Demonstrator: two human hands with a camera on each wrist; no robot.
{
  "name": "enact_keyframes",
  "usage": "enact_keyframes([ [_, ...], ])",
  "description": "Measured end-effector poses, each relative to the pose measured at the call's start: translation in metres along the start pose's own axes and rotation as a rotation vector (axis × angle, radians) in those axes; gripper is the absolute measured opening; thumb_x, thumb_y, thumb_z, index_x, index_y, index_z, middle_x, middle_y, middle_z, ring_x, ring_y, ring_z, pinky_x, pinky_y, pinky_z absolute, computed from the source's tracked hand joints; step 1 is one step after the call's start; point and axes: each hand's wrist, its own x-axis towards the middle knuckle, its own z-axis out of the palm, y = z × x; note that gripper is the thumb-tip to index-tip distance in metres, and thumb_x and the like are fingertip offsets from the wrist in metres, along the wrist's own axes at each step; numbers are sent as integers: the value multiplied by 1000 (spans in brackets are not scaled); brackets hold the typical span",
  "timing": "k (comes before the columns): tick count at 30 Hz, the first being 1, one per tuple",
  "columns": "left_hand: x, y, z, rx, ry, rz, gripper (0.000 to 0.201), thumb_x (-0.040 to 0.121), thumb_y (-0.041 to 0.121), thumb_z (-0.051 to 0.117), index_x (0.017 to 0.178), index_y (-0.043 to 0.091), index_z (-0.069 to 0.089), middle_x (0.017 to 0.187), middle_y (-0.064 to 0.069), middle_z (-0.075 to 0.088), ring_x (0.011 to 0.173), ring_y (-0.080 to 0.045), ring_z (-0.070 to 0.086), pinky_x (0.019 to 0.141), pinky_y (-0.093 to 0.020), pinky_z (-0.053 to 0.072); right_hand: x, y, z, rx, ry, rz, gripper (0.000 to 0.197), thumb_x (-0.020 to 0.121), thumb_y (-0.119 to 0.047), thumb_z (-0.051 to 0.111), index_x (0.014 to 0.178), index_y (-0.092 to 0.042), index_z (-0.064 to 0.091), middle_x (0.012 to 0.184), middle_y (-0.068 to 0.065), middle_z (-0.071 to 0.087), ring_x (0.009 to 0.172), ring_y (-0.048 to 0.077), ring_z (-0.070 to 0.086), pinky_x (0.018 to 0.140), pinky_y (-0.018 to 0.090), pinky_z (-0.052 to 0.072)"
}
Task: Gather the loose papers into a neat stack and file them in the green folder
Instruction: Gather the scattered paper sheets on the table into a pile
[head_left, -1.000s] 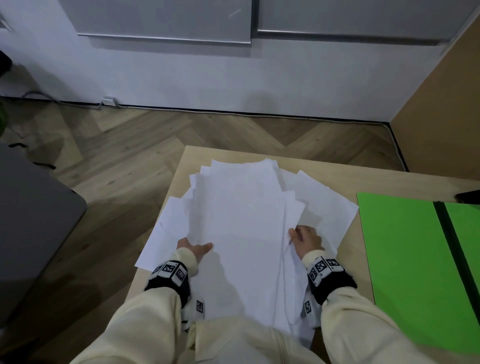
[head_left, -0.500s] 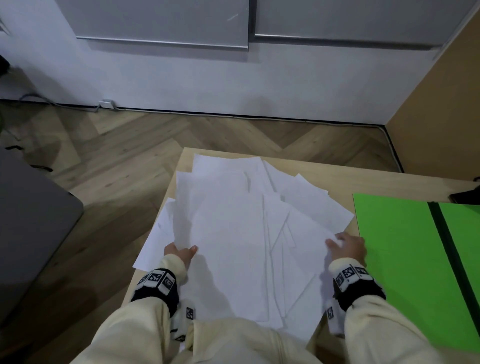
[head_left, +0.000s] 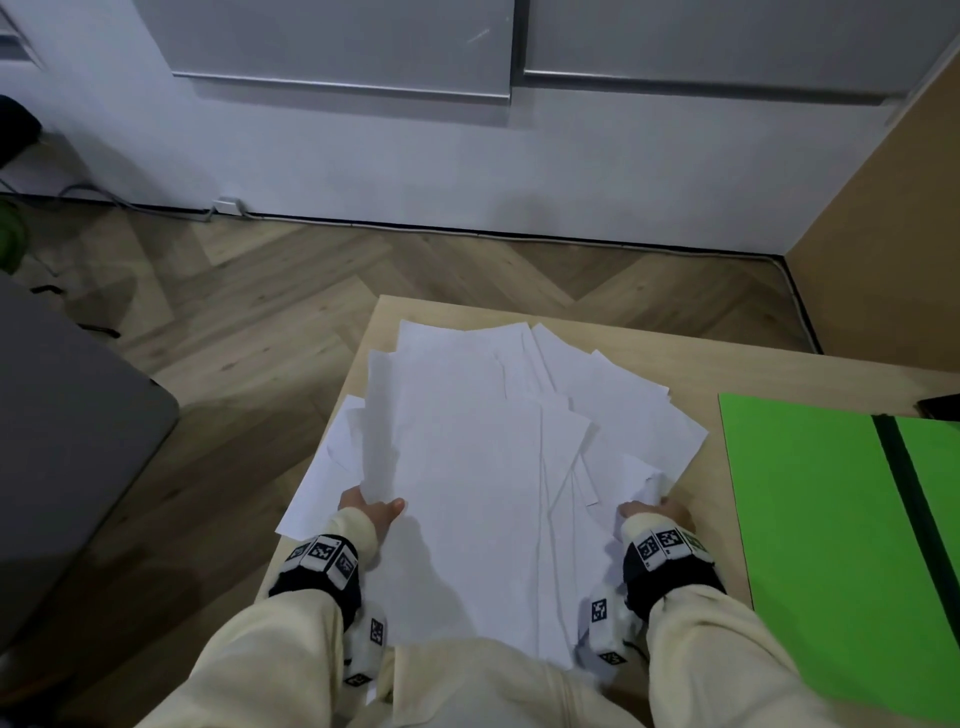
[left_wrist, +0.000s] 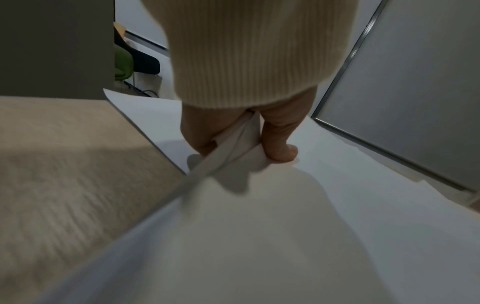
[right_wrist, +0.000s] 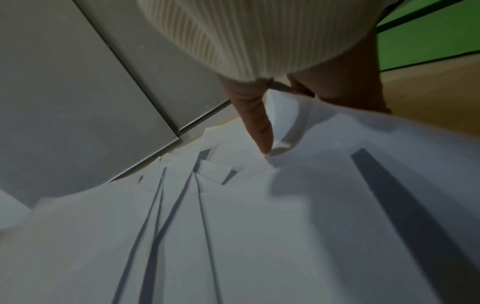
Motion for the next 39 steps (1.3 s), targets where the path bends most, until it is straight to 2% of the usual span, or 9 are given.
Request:
enact_keyframes([
  [4, -1, -1, 2, -11, -4, -2, 52, 81, 9, 68, 128, -6, 50, 124, -25, 60, 115, -40, 55, 98, -39, 42, -9, -6, 0, 22, 211, 7, 46, 67, 5, 67, 112, 4, 54, 124, 25, 45, 103, 43, 56, 82, 42, 51],
  [12, -2, 1, 3, -7, -5, -1, 54, 77, 13, 73, 125, -2, 52, 118, -23, 63, 110, -39, 59, 99, -42, 46, -9, -7, 13, 93, 179, -149, 64, 63, -4, 74, 124, -3, 51, 123, 20, 57, 110, 37, 58, 91, 43, 50],
  [14, -2, 1, 3, -16, -5, 2, 54, 77, 14, 73, 125, -1, 53, 118, -22, 63, 109, -39, 59, 100, -43, 46, -8, -11, 10, 86, 130, -161, 48, 63, -3, 74, 109, -3, 59, 109, 19, 63, 106, 35, 60, 88, 41, 51],
  [16, -2, 1, 3, -23, -5, 7, 54, 77, 14, 73, 125, -1, 53, 117, -22, 64, 108, -38, 59, 99, -45, 47, -8, -13, 8, 15, 64, -164, 17, 65, -5, 73, 73, -10, 59, 76, 12, 62, 87, 31, 63, 80, 35, 52],
  [18, -2, 1, 3, -25, -13, 9, 53, 77, 14, 73, 124, -1, 53, 117, -21, 64, 109, -38, 59, 99, -43, 47, -5, -15, 8, 1, -15, -123, 19, 69, -12, 69, 63, -14, 51, 70, 7, 59, 77, 26, 62, 71, 29, 50],
  [20, -1, 0, 2, -41, -26, 6, 54, 77, 14, 73, 125, 0, 53, 117, -20, 64, 110, -37, 59, 99, -42, 46, -2, -18, 3, -46, -66, -45, 16, 74, -16, 67, 87, -11, 59, 92, 8, 63, 87, 26, 62, 64, 24, 46],
  [23, 6, -1, -6, -116, -23, 17, 47, 76, 14, 74, 118, 1, 59, 113, -19, 67, 101, -36, 63, 97, -46, 49, 5, -25, -15, 14, -130, 0, 43, 83, -11, 63, 123, 0, 52, 125, 14, 55, 118, 29, 55, 60, 16, 39],
  [26, 10, -1, -13, -111, 25, 61, 35, 79, 8, 68, 113, 0, 63, 112, -23, 68, 99, -38, 64, 95, -43, 50, 10, -23, -38, 203, 21, 22, 42, 85, -17, 63, 123, -1, 54, 132, 17, 55, 119, 29, 54, 90, 30, 44],
  [39, -10, 37, 21, 160, -236, 183, 39, 91, 12, 56, 127, -2, 54, 121, -19, 63, 111, -34, 60, 86, -28, 42, -9, -30, -17, 110, -103, -226, 62, 84, -35, 63, 128, 5, 49, 135, 21, 53, 125, 35, 50, 105, 40, 39],
])
